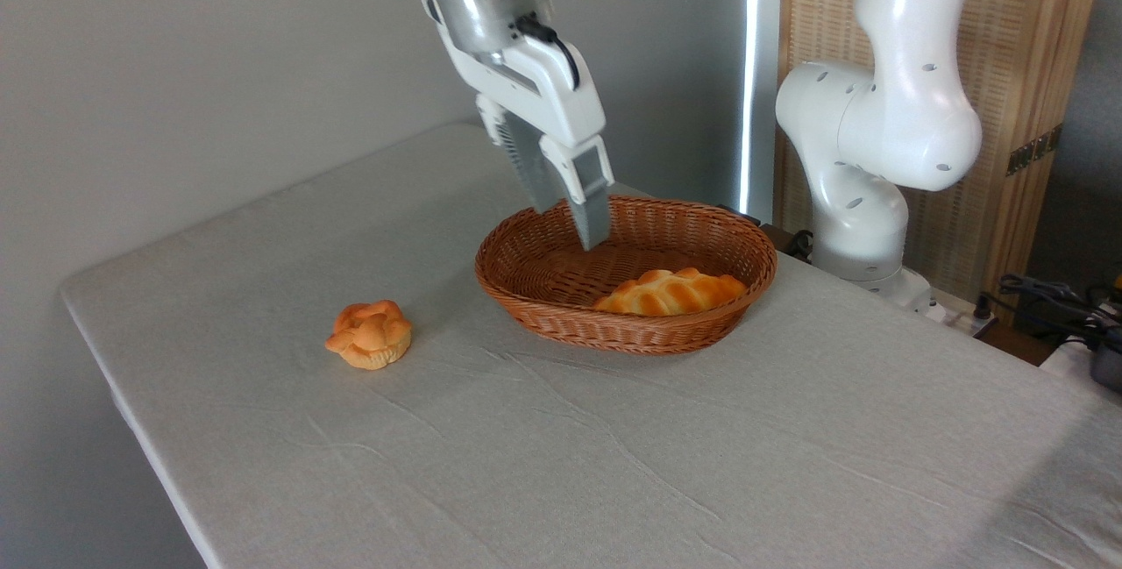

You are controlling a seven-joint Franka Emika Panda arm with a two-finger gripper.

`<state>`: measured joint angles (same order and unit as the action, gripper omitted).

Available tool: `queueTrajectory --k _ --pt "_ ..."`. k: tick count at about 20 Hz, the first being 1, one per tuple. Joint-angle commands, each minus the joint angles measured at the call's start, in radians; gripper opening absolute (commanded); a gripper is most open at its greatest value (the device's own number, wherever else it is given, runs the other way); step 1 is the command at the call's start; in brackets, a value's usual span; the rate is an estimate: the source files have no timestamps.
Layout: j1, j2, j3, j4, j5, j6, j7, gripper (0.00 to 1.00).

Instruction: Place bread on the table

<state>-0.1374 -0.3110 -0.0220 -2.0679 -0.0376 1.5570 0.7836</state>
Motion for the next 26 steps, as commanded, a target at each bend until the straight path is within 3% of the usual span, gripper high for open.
queueTrajectory --k 1,6,10,18,19,21,24,25,26 --pt "-0.054 -0.095 -0.010 -0.193 0.002 0.008 0.020 1.00" --pt "-0.088 -0.094 -0.018 -0.288 0.054 0.057 0.022 1.00" --pt "-0.090 -0.085 -0.016 -0.342 0.106 0.124 0.055 1.00" --pt "-0.100 -0.079 -0.016 -0.419 0.123 0.192 0.057 0.99" --pt "-0.103 -0.077 -0.018 -0.428 0.152 0.196 0.057 0.92" --pt "-0.117 -0.072 -0.018 -0.439 0.174 0.198 0.055 0.62" --pt "-0.119 -0.072 -0.018 -0.440 0.183 0.202 0.057 0.39" --pt "-0.119 -0.072 -0.016 -0.440 0.202 0.201 0.055 0.20" --pt "-0.119 -0.072 -0.018 -0.440 0.202 0.201 0.055 0.09"
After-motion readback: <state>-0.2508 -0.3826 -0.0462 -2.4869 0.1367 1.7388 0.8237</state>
